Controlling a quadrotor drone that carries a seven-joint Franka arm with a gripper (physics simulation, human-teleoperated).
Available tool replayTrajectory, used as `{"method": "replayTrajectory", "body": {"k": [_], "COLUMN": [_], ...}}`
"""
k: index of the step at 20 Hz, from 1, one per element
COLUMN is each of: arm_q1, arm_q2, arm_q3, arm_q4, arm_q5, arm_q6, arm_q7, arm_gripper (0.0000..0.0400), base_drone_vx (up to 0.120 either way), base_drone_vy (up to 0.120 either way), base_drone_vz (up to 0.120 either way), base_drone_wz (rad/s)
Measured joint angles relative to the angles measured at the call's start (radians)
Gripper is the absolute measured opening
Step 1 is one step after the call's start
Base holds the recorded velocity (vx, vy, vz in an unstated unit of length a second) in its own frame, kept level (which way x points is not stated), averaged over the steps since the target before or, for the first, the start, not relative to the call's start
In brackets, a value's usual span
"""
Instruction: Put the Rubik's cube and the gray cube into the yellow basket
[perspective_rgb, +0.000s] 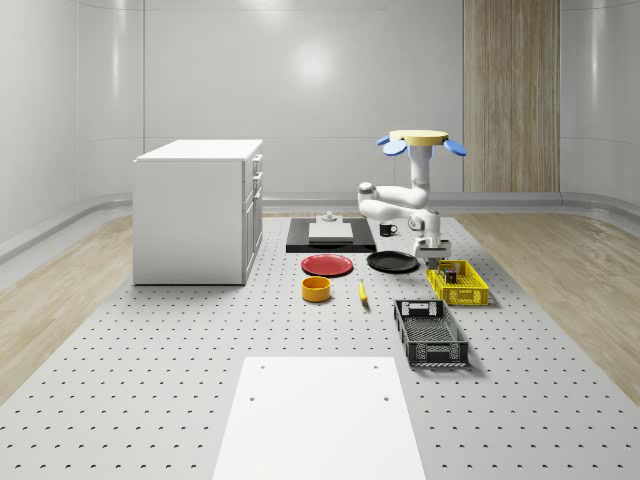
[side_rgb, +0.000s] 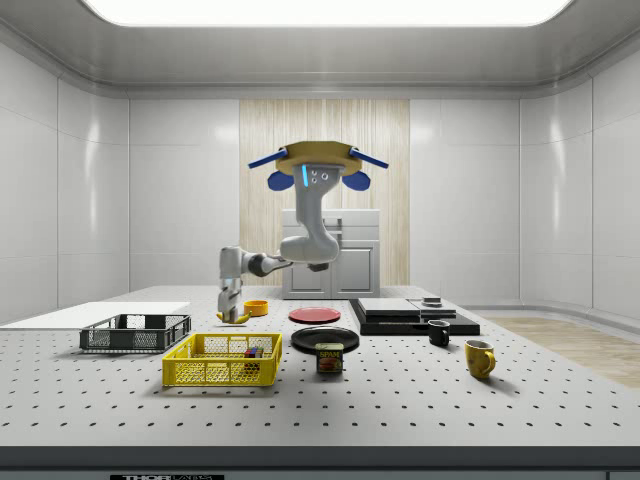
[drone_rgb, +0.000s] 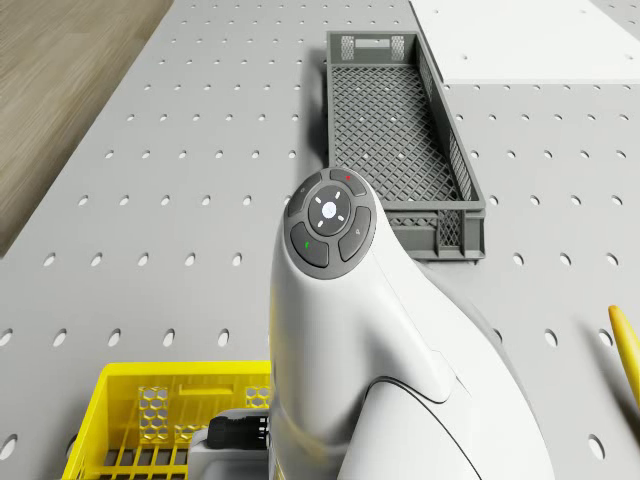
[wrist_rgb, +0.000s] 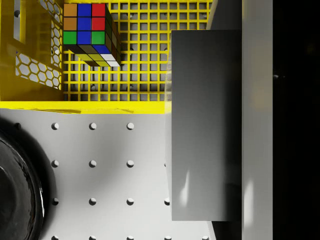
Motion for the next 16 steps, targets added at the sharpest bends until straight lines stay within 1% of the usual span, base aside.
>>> {"method": "replayTrajectory", "body": {"k": [2, 4, 7, 9, 12, 13, 14, 16], "arm_q1": [0.000, -0.001, -0.001, -0.001, -0.002, -0.002, -0.002, -0.002], "arm_q2": [-0.001, -0.002, -0.004, -0.005, -0.006, -0.007, -0.007, -0.008], "arm_q3": [0.000, 0.000, 0.000, 0.000, 0.001, 0.001, 0.001, 0.001], "arm_q4": [0.000, 0.000, 0.000, 0.000, 0.000, 0.000, 0.000, 0.000], "arm_q5": [0.000, 0.001, 0.002, 0.002, 0.003, 0.003, 0.003, 0.003], "arm_q6": [0.001, 0.002, 0.004, 0.004, 0.006, 0.006, 0.007, 0.008], "arm_q7": [0.000, 0.000, 0.001, 0.001, 0.001, 0.001, 0.001, 0.001], "arm_gripper": [0.0250, 0.0250, 0.0250, 0.0250, 0.0250, 0.0250, 0.0250, 0.0250], "base_drone_vx": [0.000, 0.000, 0.000, 0.000, 0.000, 0.000, 0.000, 0.000], "base_drone_vy": [0.120, 0.120, 0.120, 0.120, 0.120, 0.120, 0.120, 0.120], "base_drone_vz": [-0.100, -0.020, -0.093, 0.000, -0.120, -0.080, 0.000, -0.100], "base_drone_wz": [0.000, 0.000, 0.000, 0.000, 0.000, 0.000, 0.000, 0.000]}}
